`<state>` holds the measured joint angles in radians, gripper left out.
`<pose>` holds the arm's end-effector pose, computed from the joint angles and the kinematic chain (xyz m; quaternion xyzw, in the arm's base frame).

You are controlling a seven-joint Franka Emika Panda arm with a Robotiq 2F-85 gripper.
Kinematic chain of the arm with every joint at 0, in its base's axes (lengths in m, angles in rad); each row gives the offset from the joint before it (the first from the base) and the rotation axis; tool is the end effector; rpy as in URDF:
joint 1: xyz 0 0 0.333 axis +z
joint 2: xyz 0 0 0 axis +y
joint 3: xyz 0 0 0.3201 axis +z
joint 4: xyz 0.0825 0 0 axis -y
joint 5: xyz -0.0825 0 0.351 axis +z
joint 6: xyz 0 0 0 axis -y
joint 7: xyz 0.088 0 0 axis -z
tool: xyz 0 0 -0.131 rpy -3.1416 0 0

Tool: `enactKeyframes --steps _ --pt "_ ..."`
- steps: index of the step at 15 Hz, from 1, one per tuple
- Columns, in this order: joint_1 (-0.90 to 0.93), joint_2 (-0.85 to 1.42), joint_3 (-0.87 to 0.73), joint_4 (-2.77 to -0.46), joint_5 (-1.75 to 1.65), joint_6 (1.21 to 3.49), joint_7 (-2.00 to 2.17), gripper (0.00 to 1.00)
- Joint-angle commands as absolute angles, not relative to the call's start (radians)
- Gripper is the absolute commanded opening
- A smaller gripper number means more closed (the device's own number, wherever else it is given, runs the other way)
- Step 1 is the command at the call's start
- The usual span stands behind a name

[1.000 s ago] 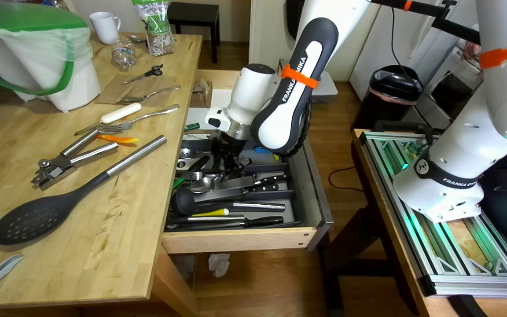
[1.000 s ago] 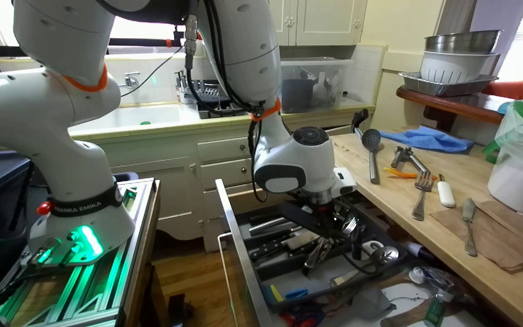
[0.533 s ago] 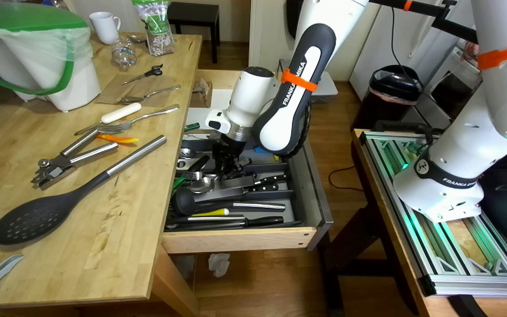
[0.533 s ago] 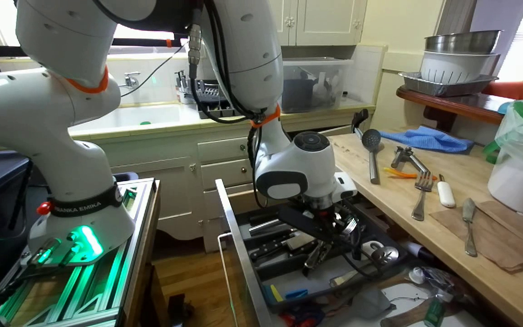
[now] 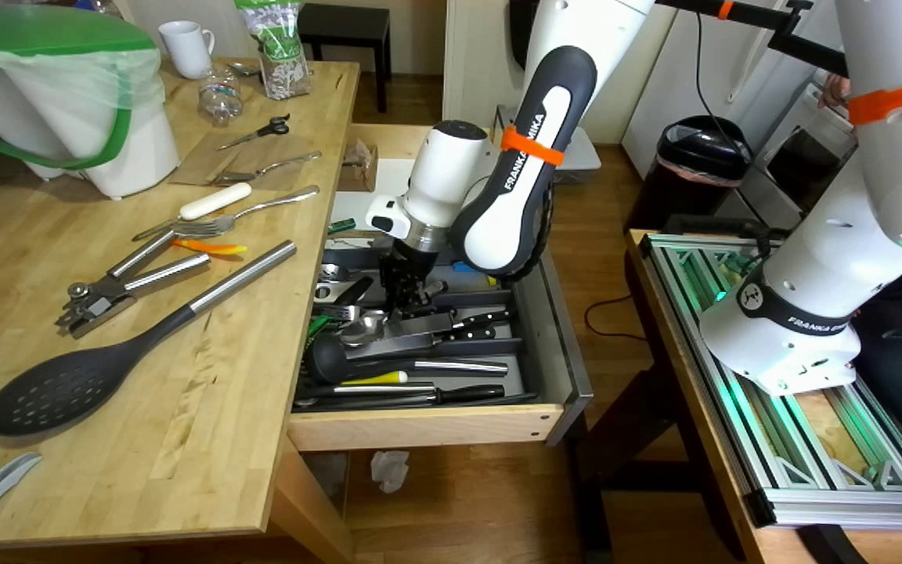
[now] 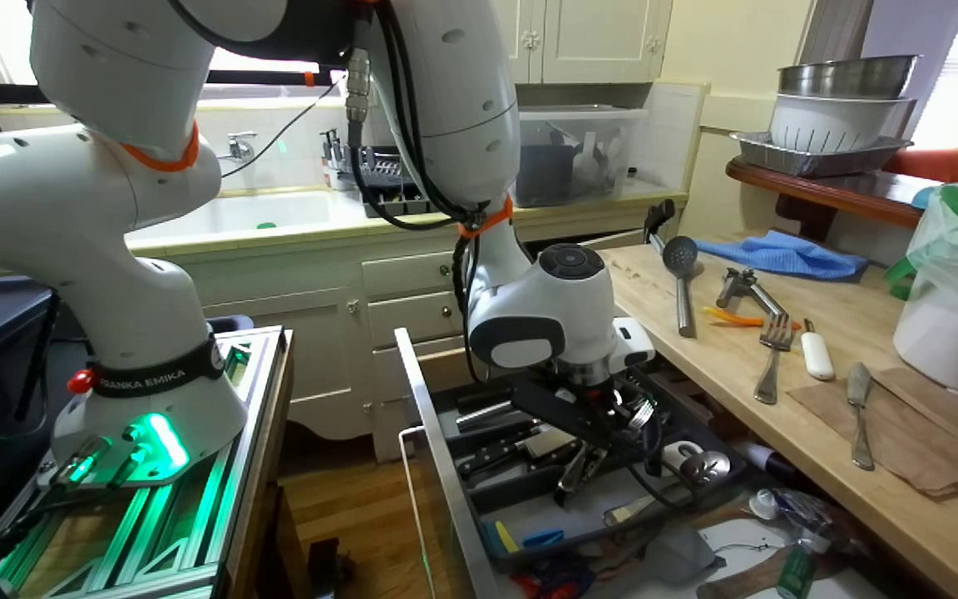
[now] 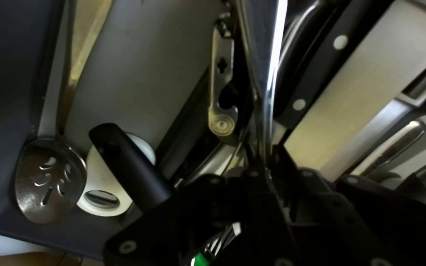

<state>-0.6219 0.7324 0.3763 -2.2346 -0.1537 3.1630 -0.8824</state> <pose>0.5313 -0.1086 0.1029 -0.9306 -0.3246 -0.1677 0.0237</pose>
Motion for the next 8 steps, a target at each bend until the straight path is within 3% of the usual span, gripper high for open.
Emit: enactKeyframes --steps 1,5,8 --pt "-0.616 0.757 0.362 -2.224 -0.196 3.195 -0.847 0.12" --pt "-0.616 0.757 0.357 -2.221 -0.205 3.199 -0.846 0.07" --pt "-0.613 0.759 0.351 -2.218 -0.21 3.199 -0.844 0.09"
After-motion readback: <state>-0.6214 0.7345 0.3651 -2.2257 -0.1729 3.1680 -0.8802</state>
